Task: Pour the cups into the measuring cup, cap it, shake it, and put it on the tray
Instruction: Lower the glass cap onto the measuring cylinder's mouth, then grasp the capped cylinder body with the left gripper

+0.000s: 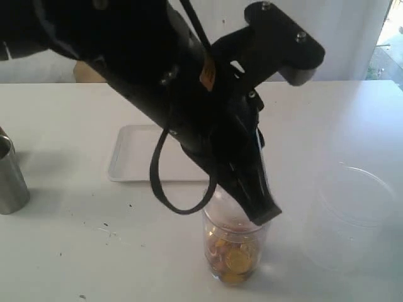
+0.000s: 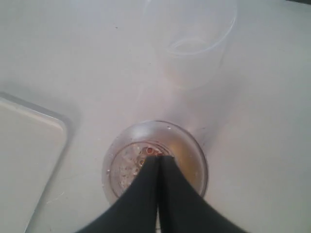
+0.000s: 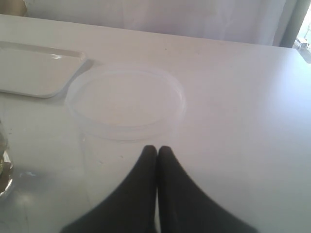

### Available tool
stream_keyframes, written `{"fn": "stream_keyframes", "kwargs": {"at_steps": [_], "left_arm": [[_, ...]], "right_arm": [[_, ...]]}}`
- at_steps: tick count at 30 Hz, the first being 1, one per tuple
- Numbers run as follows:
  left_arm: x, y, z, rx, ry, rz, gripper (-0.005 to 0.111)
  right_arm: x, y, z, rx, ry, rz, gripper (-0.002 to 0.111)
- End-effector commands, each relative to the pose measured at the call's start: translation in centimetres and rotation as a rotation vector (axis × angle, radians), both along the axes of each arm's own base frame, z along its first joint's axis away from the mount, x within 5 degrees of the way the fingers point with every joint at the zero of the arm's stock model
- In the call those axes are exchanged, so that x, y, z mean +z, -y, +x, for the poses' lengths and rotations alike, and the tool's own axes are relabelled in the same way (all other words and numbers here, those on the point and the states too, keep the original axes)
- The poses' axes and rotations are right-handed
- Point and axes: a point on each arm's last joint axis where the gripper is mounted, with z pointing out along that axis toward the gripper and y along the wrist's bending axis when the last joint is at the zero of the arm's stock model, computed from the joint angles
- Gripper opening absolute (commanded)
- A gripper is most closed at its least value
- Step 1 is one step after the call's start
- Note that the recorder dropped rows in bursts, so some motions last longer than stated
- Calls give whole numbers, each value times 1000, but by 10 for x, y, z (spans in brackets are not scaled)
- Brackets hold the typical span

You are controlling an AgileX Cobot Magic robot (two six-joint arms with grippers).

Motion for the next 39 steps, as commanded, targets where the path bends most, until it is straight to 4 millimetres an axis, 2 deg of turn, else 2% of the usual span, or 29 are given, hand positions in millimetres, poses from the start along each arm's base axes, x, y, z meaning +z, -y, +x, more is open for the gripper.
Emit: {"fn": "stream_keyframes", "kwargs": {"at_steps": [1,4,9,13,17,21,25,33,37,39], "left_arm": [[-16,-3,-1,-22,22,30,0],[-24,-3,-1,-25,30,25,0],[-21,-2,1,-28,56,24,0],[-11,-2,4,-12,90,13,0],[10,-6,7,18,166,-52,0],[35,-23,3,92,253,-196,0],[46,-49,-7,148,336,-346,0],[35,-102,-43,123,377,-595,0],[4,-110,-46,186,269,-547,2],[-12,-112,-47,186,256,-496,14]], "right_arm": [[0,0,0,3,6,-4,0],[0,0,0,3,6,-4,0],[0,0,0,3,6,-4,0],[0,0,0,3,6,-4,0],[0,0,0,3,6,-4,0],[0,0,0,3,6,-4,0],[0,0,0,3,6,-4,0],[0,0,0,3,6,-4,0],[0,0,0,3,6,-4,0],[0,0,0,3,6,-4,0]]}}
